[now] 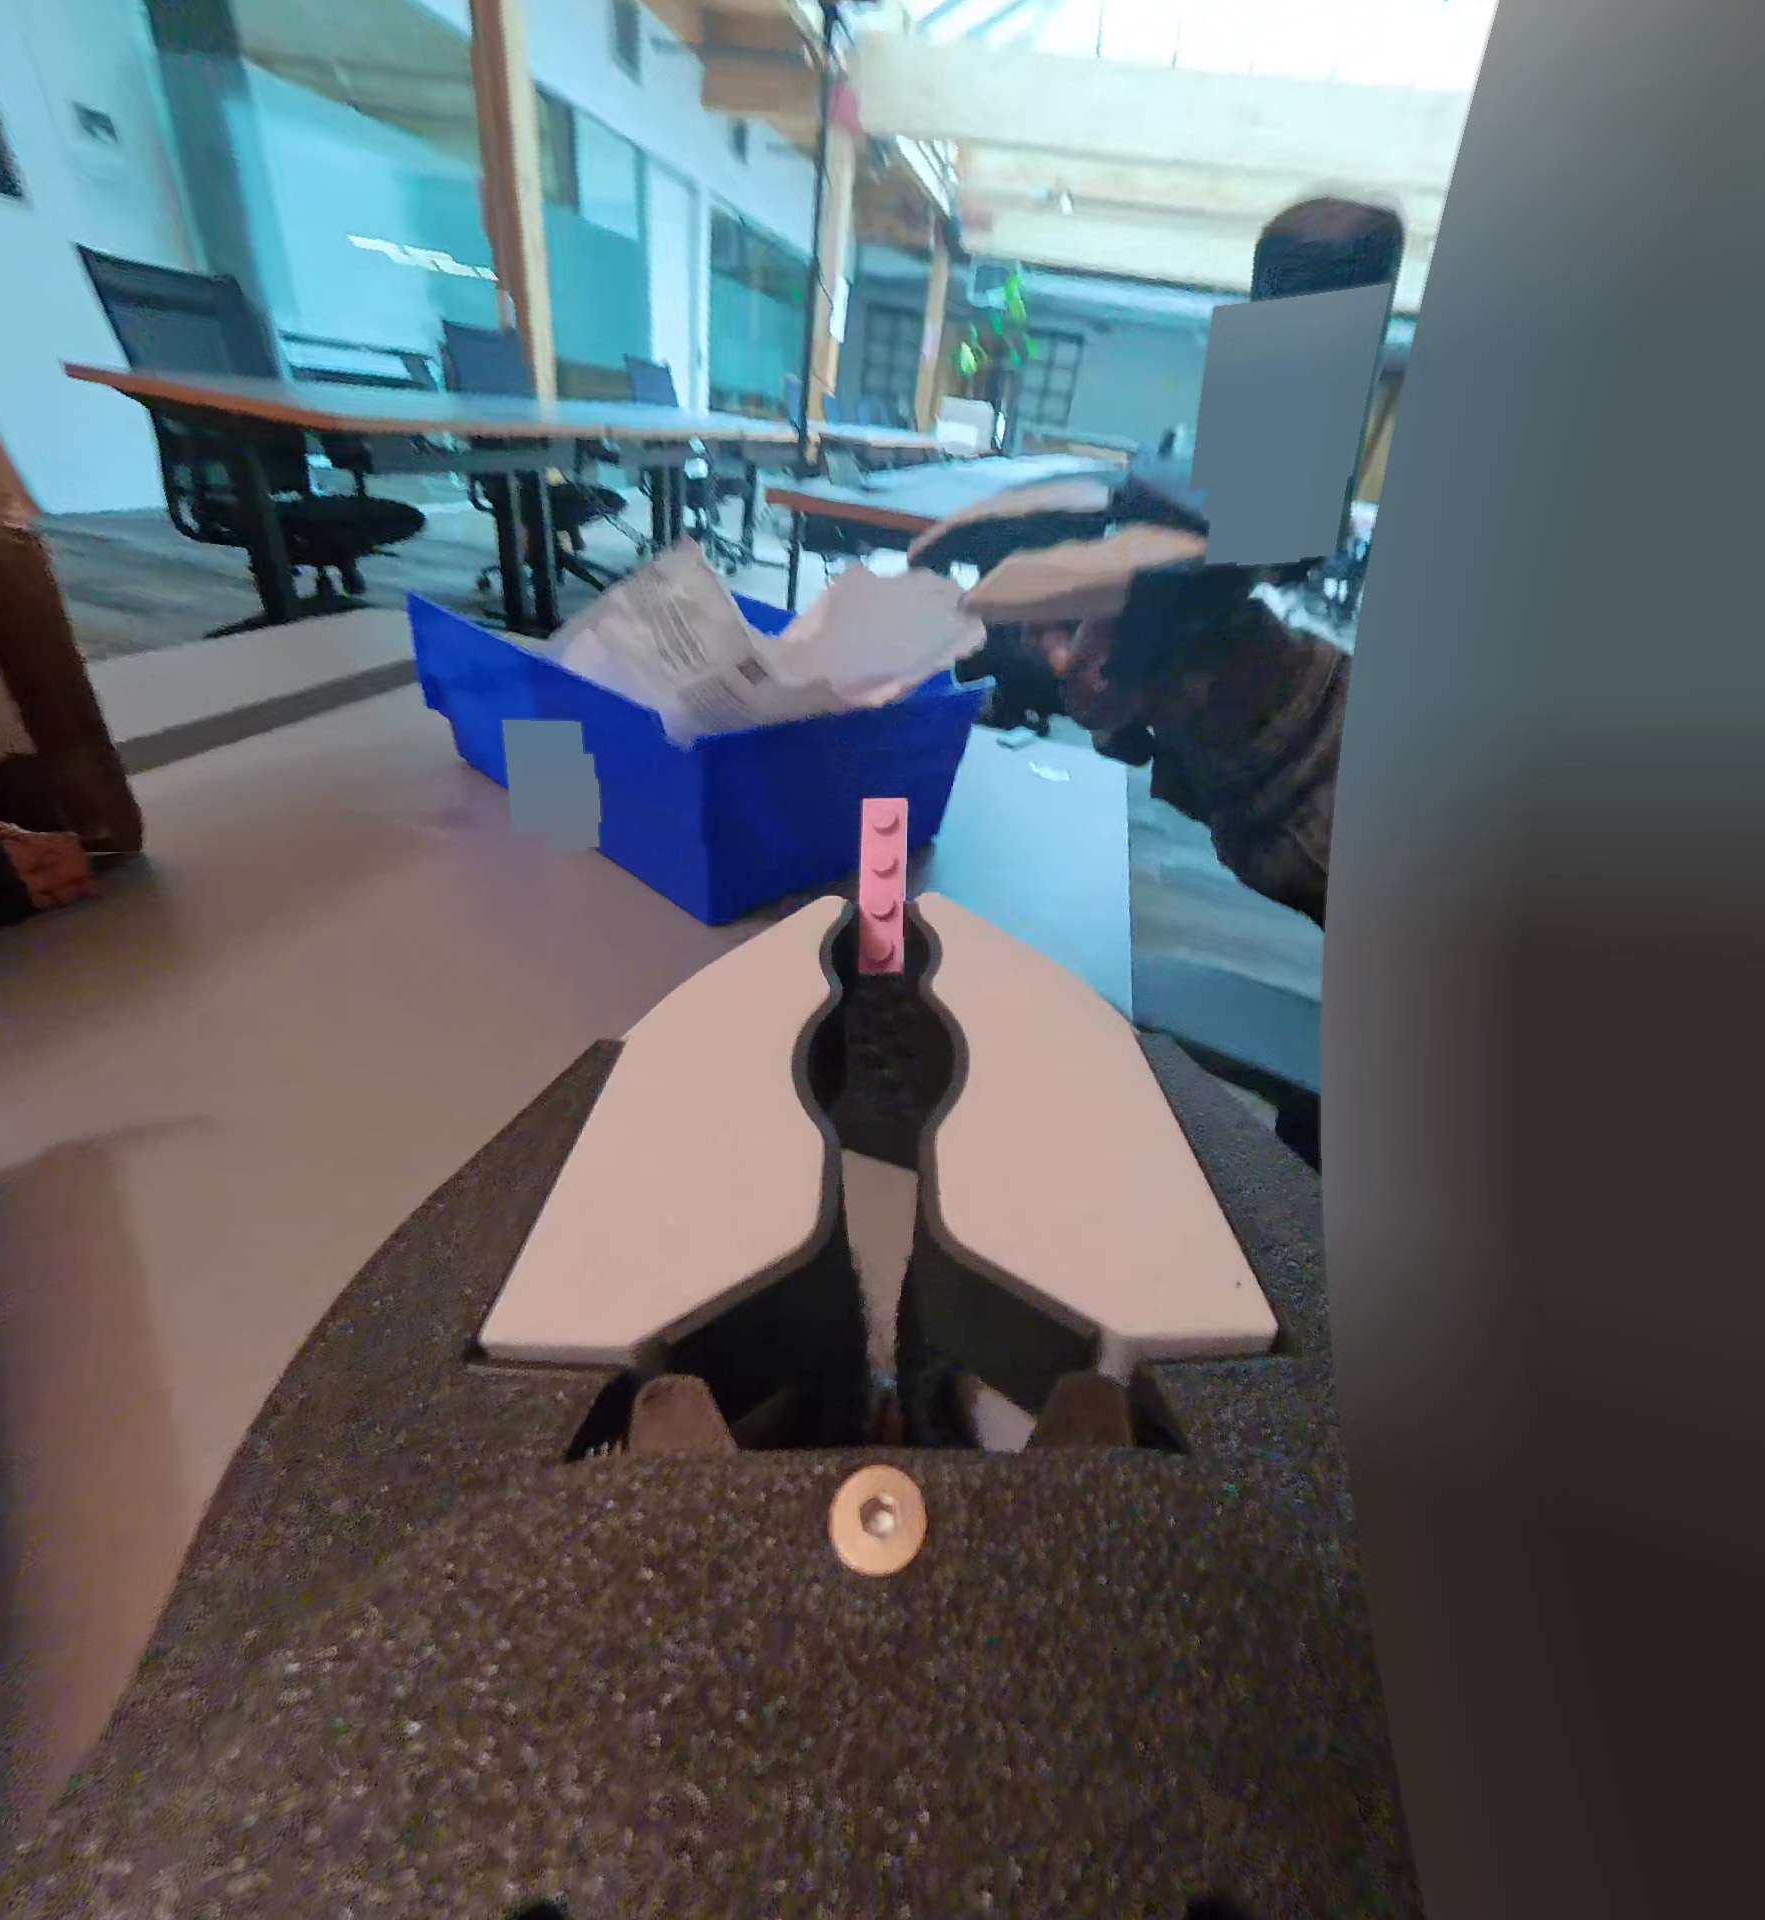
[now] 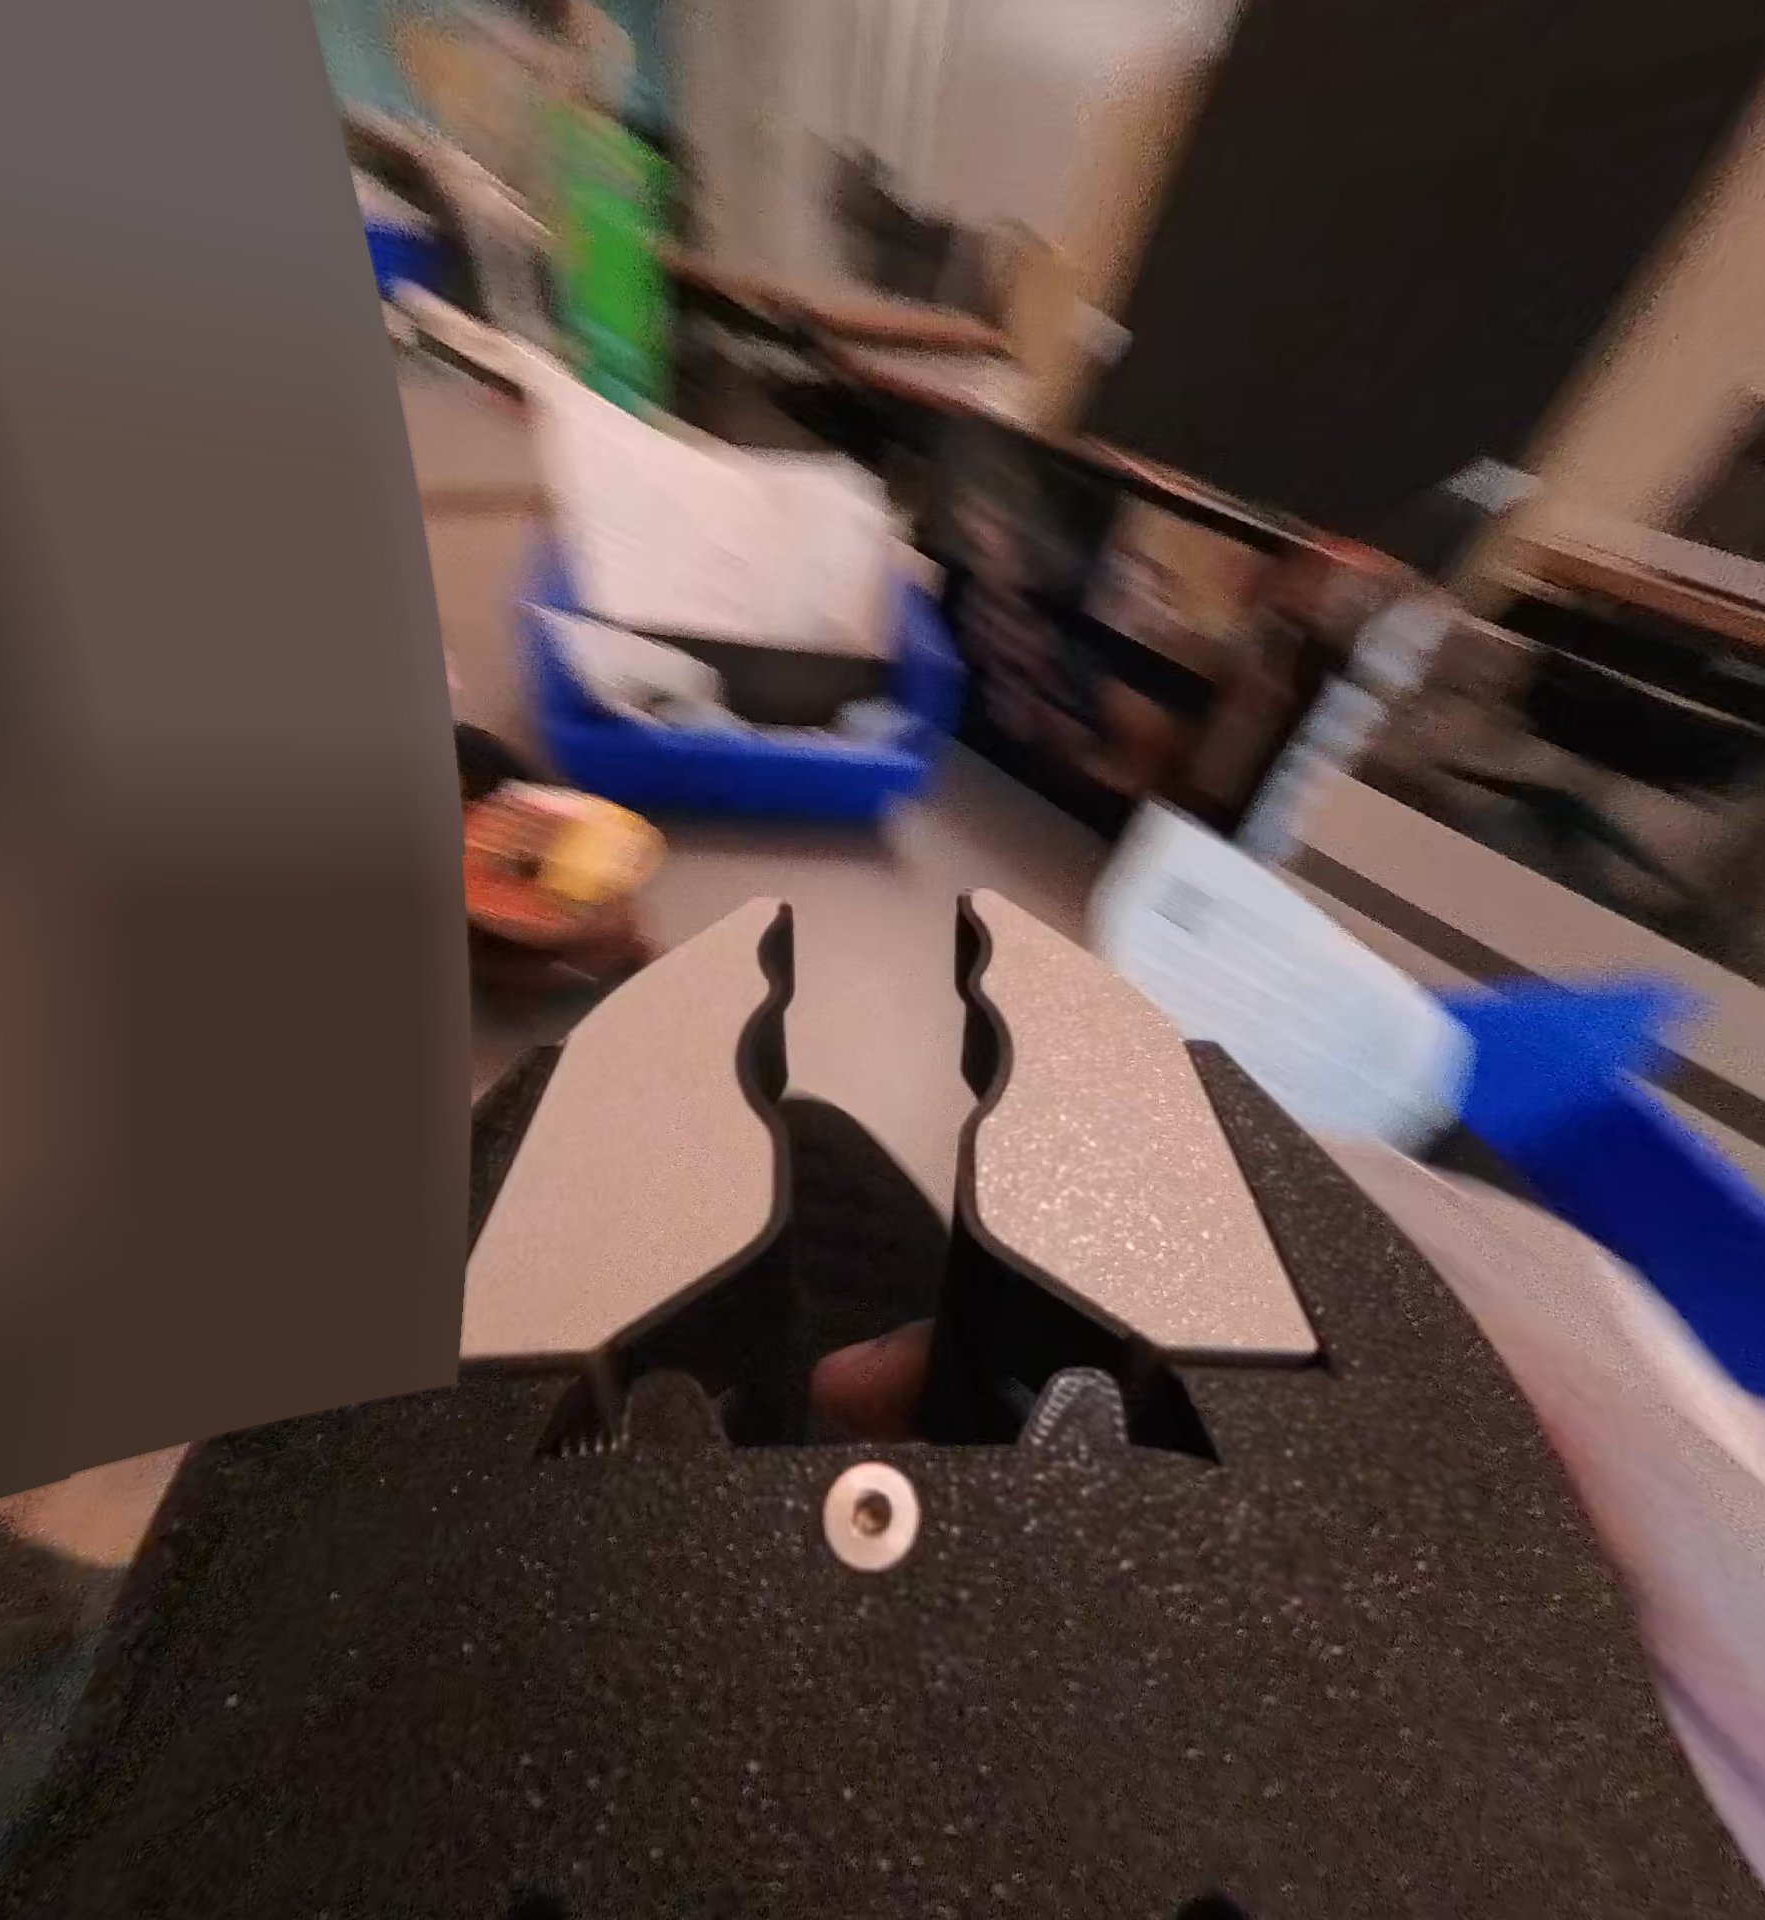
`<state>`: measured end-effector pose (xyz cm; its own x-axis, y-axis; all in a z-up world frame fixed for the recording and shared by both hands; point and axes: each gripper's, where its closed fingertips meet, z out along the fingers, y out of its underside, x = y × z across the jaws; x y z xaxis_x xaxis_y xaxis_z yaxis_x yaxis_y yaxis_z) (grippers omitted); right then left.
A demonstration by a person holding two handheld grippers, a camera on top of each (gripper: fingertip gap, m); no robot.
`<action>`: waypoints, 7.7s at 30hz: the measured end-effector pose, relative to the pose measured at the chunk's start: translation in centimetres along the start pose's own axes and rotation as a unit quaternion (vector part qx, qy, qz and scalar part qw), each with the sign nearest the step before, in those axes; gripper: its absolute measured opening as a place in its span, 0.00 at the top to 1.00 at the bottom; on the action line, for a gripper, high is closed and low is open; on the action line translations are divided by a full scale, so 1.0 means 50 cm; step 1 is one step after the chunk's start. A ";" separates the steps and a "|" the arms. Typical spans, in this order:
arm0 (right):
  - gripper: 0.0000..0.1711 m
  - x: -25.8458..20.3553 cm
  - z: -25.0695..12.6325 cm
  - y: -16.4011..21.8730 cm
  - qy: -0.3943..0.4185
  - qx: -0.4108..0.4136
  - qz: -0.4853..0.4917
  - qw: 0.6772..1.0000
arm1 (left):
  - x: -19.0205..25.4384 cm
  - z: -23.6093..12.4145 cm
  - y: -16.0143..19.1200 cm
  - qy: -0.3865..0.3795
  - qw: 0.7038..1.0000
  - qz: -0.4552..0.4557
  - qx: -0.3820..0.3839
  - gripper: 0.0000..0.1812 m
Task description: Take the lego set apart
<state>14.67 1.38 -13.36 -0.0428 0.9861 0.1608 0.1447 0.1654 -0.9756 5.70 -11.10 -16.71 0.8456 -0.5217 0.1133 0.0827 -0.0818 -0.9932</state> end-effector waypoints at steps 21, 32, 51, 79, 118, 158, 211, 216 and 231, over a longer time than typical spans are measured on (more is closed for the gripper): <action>0.96 -0.281 0.107 0.032 -0.311 -0.023 0.030 0.950 | 0.085 0.023 0.062 0.080 0.983 0.123 -0.108 0.96; 0.96 -0.294 0.100 0.037 -0.317 -0.029 0.010 0.948 | 0.093 0.023 0.063 0.087 0.982 0.124 -0.112 0.96; 0.96 -0.266 0.084 0.043 -0.270 -0.040 -0.003 0.962 | 0.092 0.025 0.060 0.086 0.986 0.106 -0.099 0.92; 0.74 -0.190 0.194 0.084 -0.167 -0.093 0.062 0.980 | -0.119 -0.071 0.120 -0.170 0.971 0.053 -0.160 0.76; 0.94 -0.178 0.281 0.131 -0.115 -0.124 -0.067 0.983 | -0.131 -0.042 0.159 -0.147 0.962 0.027 -0.229 0.65; 0.96 -0.317 0.214 -0.022 -0.382 0.068 0.111 0.915 | 0.019 -0.078 0.003 0.061 0.997 0.005 -0.046 0.94; 0.96 -0.181 0.129 -0.043 -0.267 0.165 0.211 0.926 | -0.042 -0.168 -0.051 0.001 0.998 -0.057 0.039 0.94; 0.96 -0.130 0.077 -0.055 -0.170 0.137 0.145 0.965 | -0.025 -0.110 -0.040 0.014 0.997 -0.055 0.058 0.94; 0.88 0.219 -0.098 0.134 0.272 -0.178 0.040 0.945 | 0.015 -0.046 -0.017 0.062 0.991 -0.097 0.063 0.94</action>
<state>20.04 13.39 -17.40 0.4829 0.8431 0.2365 0.4538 -0.0100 -0.8910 5.05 -13.37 -15.75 0.7373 -0.6071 0.2964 0.3087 -0.0874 -0.9471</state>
